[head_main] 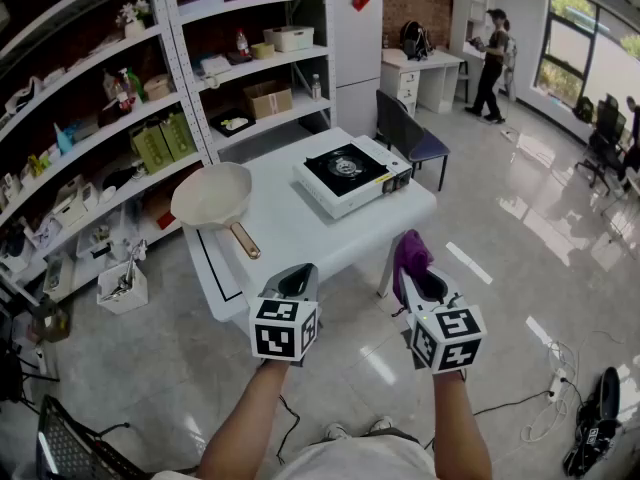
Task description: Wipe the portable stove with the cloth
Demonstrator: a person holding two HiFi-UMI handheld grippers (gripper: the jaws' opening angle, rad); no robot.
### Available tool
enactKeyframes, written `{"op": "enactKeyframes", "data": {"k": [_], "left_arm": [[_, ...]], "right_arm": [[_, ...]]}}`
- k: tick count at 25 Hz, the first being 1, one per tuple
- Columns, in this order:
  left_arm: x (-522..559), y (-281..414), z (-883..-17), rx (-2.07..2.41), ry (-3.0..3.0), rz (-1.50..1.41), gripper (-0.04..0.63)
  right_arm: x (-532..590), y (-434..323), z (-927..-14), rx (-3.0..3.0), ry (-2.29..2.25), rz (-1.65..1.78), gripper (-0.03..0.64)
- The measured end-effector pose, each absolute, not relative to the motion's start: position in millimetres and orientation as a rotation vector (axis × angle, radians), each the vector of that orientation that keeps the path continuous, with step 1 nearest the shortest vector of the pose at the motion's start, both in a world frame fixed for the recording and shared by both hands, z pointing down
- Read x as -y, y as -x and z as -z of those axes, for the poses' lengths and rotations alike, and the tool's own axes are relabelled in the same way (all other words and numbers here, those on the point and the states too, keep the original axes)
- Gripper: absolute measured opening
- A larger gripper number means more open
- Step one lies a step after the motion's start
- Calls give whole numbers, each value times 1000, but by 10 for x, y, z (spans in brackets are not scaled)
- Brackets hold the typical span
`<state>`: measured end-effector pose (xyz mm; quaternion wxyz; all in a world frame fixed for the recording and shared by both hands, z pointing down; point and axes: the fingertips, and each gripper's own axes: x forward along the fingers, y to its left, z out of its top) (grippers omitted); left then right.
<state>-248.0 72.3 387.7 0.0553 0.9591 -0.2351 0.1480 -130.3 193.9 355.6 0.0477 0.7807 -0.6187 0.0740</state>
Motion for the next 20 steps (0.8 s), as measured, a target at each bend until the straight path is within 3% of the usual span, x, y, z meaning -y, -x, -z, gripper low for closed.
{"op": "enactKeyframes", "data": {"k": [20], "left_arm": [[-279,1750,-4048,751,-2904,-502,3]], "right_arm": [[-1490,506,-3739,1935,-2371,-253,62]]}}
